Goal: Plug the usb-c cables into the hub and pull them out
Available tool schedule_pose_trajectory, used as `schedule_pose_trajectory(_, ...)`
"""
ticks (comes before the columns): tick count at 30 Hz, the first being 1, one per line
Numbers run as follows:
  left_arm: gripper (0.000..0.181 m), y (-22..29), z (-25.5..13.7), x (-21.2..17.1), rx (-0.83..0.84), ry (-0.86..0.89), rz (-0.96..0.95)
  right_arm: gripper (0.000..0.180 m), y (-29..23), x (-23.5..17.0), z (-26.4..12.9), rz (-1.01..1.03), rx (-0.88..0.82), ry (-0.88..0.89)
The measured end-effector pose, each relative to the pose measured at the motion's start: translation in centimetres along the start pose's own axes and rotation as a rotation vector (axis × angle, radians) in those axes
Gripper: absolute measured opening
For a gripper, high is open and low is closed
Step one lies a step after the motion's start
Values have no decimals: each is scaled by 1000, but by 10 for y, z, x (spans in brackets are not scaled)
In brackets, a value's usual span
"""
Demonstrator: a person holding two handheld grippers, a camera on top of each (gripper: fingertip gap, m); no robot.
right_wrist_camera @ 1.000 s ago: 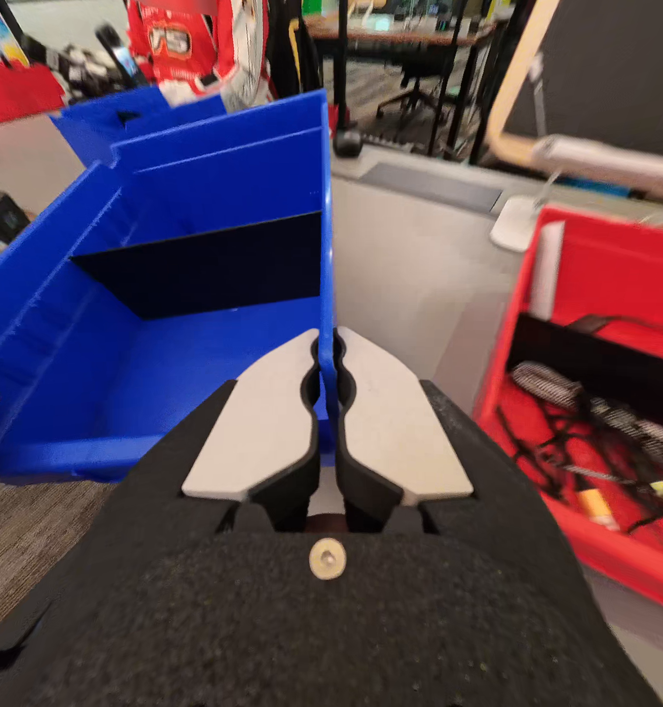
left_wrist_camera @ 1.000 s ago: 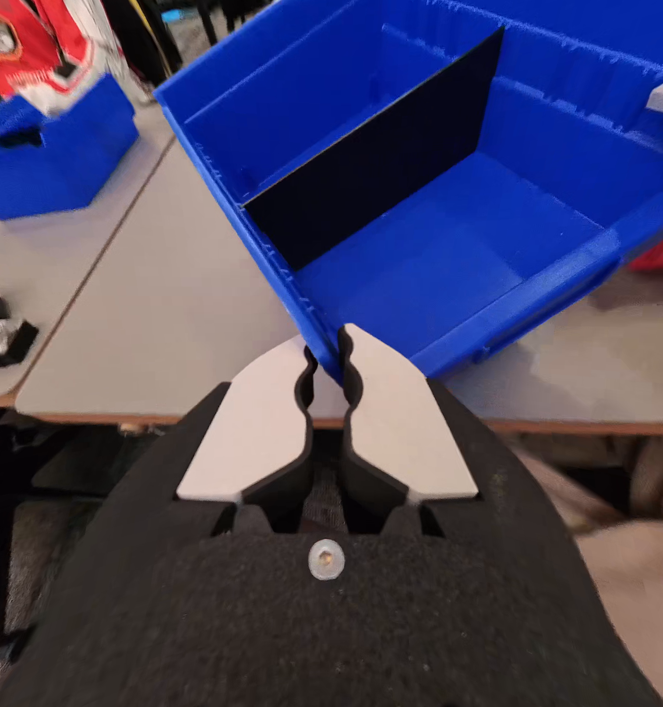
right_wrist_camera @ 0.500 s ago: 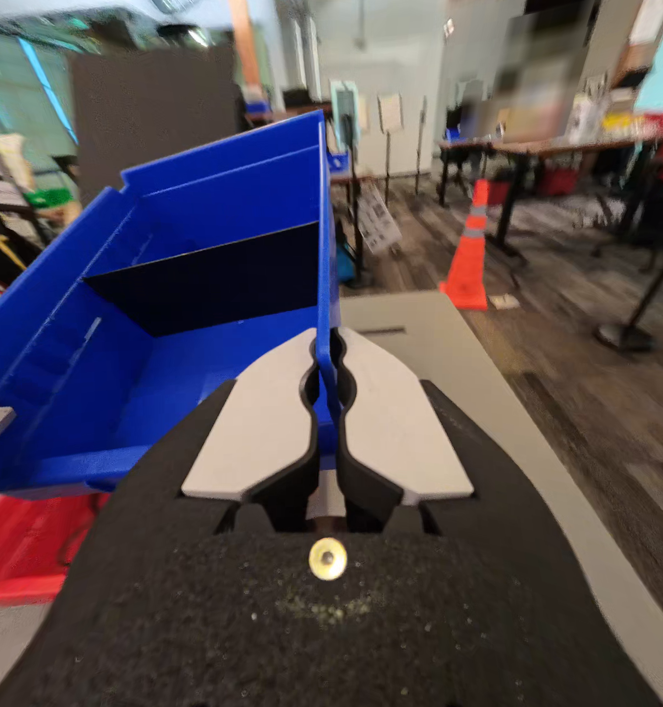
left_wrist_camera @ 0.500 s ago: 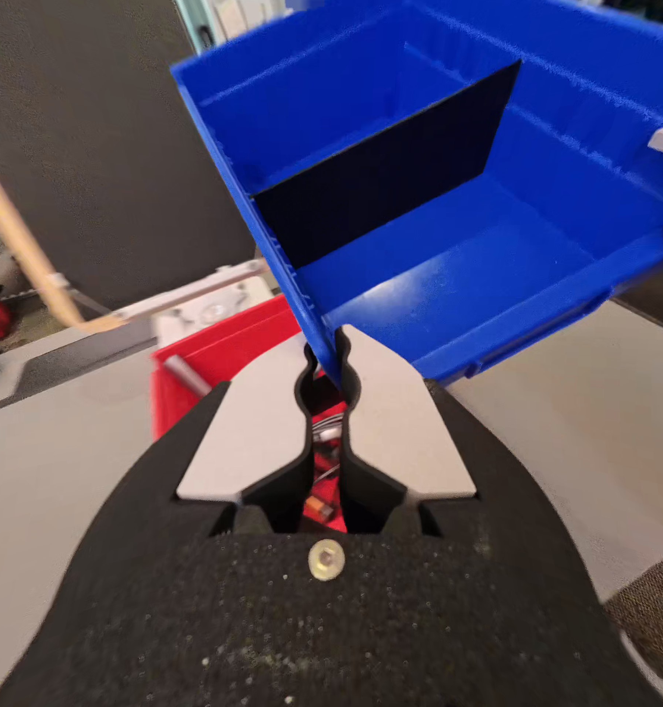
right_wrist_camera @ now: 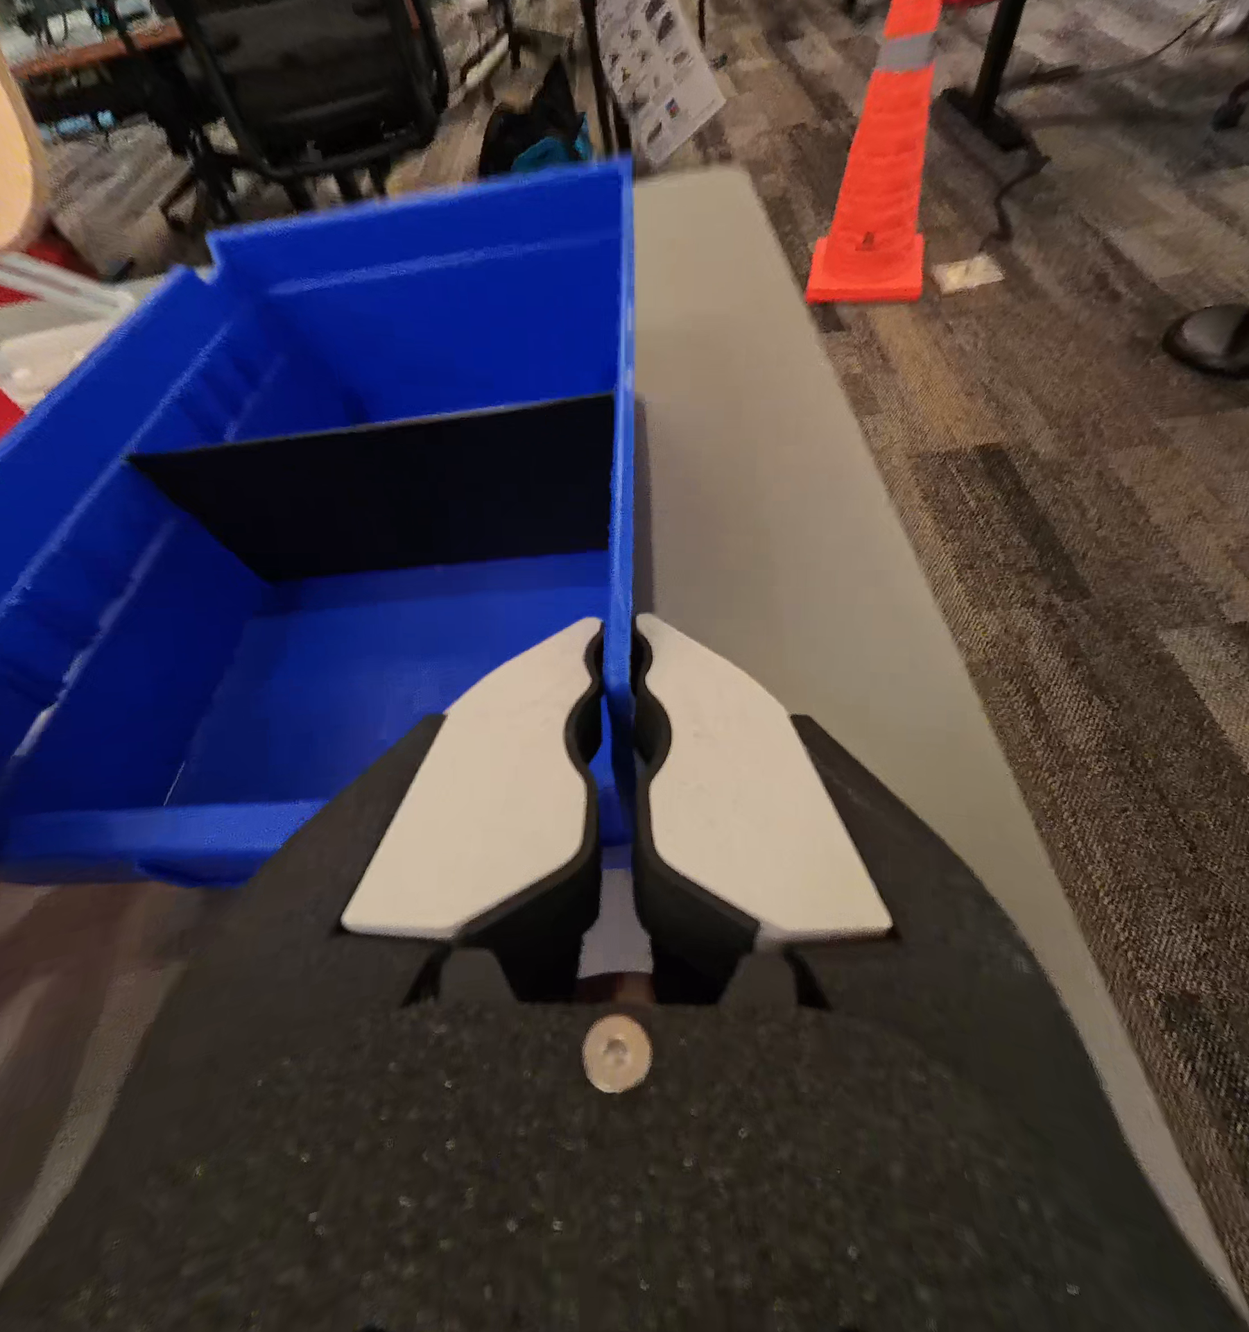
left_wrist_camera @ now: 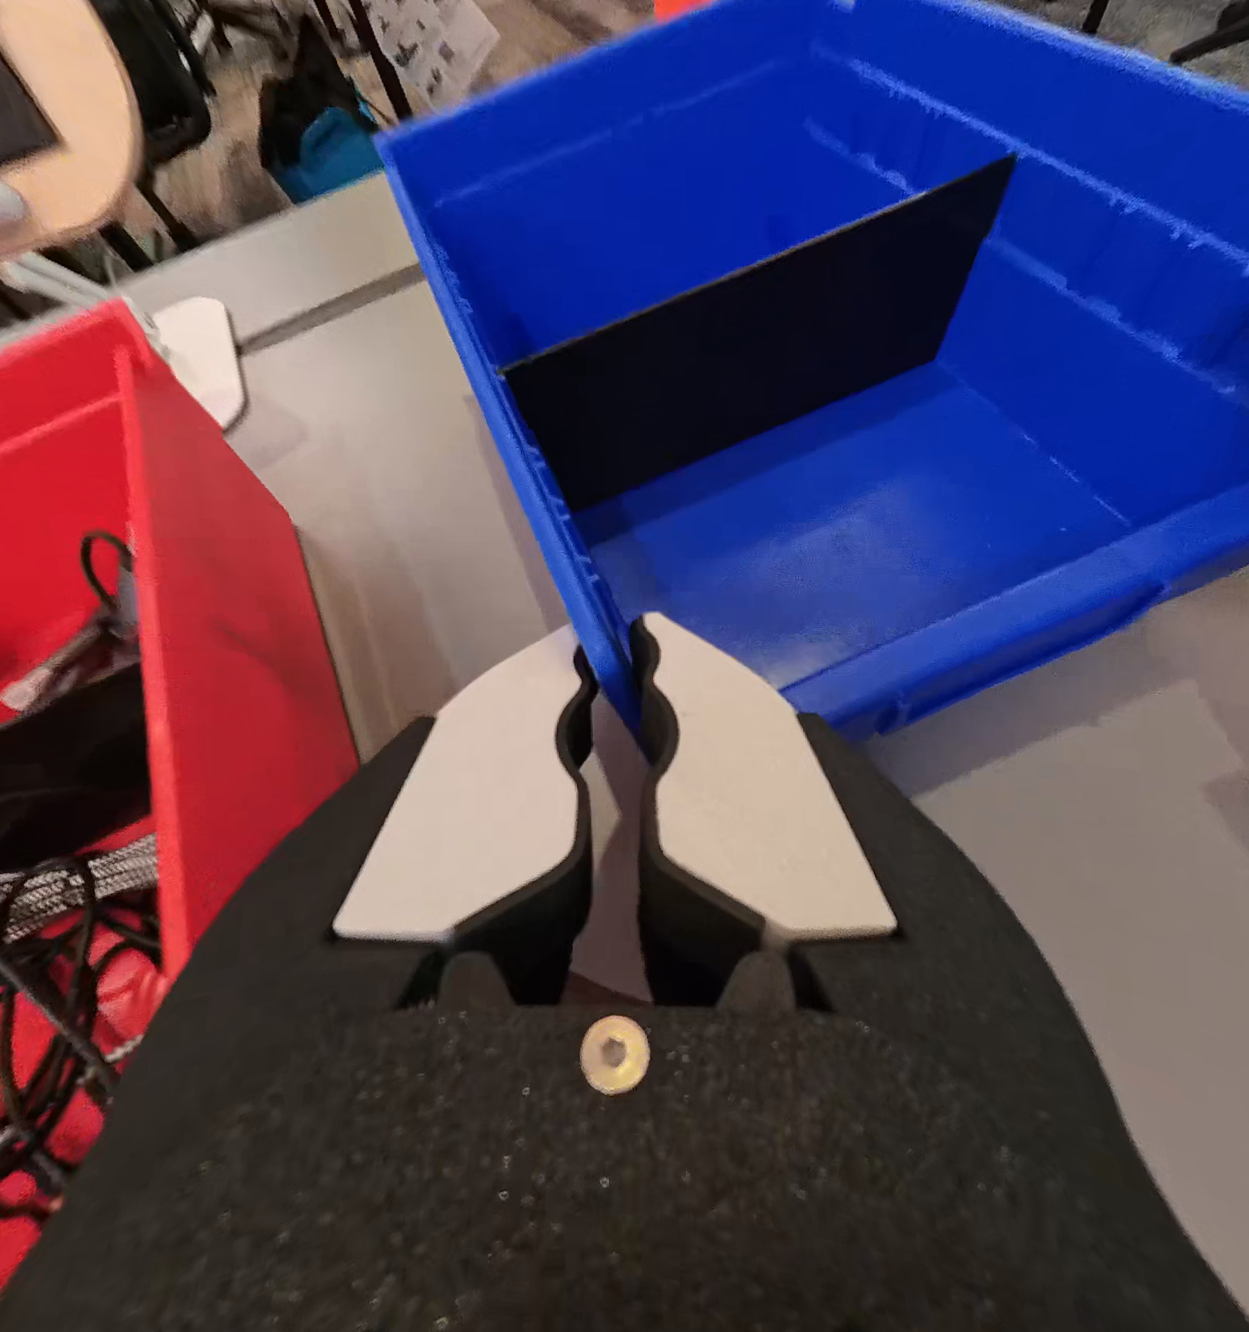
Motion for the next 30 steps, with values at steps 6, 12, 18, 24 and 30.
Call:
schedule_pose_trajectory(6,21,3,-5,-6,-89,18,35,3,-1,-4,-2,43,23,3)
schedule_pose_trajectory(12,30,-24,-63,-1,-289,53,-14,31,-1,30,-35,151,-30,123)
schedule_pose_trajectory(18,44,-124,-115,-9,-339,95,-89,30,-80,77,-54,-40,40,202)
schedule_pose_trajectory(24,43,-250,-131,-55,-169,257,-300,44,-210,62,-27,-291,261,92)
schedule_pose_trajectory(30,44,-290,-105,-127,-75,132,-365,69,-286,-32,28,-410,295,-103)
Point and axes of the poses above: each gripper's, where its closed fingertips meet, z out along the fingers, x out of its top, y = z × x across the jaws, the point moved 5 cm from there along -z, back along the fingers, and after that the axes turned 13 degrees about x, right-handed, at the moved point
